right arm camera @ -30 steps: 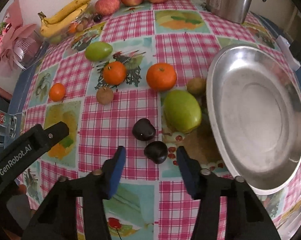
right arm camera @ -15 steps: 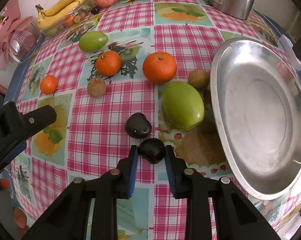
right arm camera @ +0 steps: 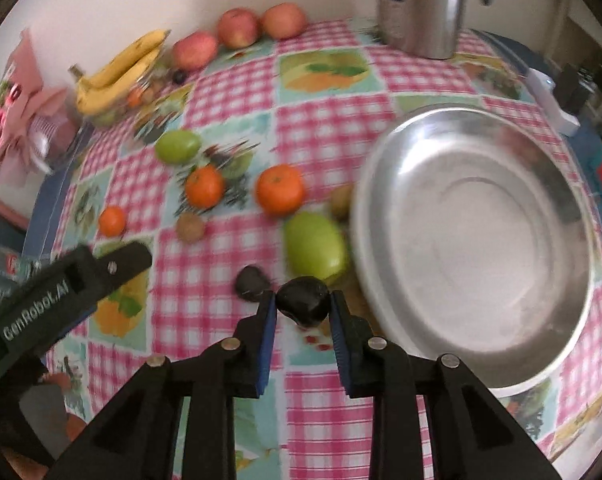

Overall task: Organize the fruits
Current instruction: 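Move the right gripper to the dark plums and grasp one, then grasp the second dark plum with the left gripper while the right lifts its plum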

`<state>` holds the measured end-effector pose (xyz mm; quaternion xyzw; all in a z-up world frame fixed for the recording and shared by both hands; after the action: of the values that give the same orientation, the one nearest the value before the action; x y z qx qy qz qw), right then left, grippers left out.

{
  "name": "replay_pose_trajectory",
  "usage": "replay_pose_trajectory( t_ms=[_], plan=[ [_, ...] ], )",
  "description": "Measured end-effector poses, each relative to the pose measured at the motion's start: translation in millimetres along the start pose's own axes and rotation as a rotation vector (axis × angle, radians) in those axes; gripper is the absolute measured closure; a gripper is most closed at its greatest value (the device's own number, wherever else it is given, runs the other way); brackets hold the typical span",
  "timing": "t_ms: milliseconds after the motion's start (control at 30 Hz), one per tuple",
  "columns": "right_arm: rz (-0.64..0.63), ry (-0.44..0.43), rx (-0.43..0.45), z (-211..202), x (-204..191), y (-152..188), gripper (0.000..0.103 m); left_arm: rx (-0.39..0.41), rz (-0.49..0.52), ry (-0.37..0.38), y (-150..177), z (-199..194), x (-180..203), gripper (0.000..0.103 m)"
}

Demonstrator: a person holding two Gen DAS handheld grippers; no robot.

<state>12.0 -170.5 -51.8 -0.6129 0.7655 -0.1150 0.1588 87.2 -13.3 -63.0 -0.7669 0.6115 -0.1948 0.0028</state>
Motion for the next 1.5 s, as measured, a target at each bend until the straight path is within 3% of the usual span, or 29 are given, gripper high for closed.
replay_pose_trajectory(
  t_ms=[200,300,367,433,1000,1067,1333,1500],
  plan=[
    [0.104,0.032,0.023,-7,36,0,0.075,-0.069,0.050,0.072,14,14,25,0.028],
    [0.131,0.026,0.028,-8,44,0,0.075,-0.074,0.093,0.073,22,17,37,0.035],
    [0.139,0.021,0.026,-7,47,0,0.075,-0.078,0.122,0.072,28,22,44,0.048],
    [0.144,0.016,0.025,-6,49,0,0.075,-0.096,0.141,0.087,32,27,51,0.053],
    [0.144,0.008,0.018,-6,49,1,0.075,-0.135,0.220,0.064,47,43,66,0.068],
    [0.145,0.007,0.019,-6,49,1,0.075,-0.139,0.222,0.057,48,45,67,0.073],
    [0.152,0.000,0.025,-8,51,0,0.075,-0.122,0.193,0.044,43,42,63,0.077],
    [0.158,0.003,0.029,-9,53,0,0.075,-0.085,0.144,0.088,31,25,59,0.077]
  ],
)
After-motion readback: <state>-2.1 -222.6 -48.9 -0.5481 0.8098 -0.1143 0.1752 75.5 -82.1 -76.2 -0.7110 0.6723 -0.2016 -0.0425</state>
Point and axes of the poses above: each gripper's, at about its wrist camera, not at the fingertips, and z roughly the way its jaws point, x to its right, y to its underside, the point moved 3 cm from there along z, roughly the way its jaws point, and after that the axes turned 10 degrees about -z, right-handed, at the moved point
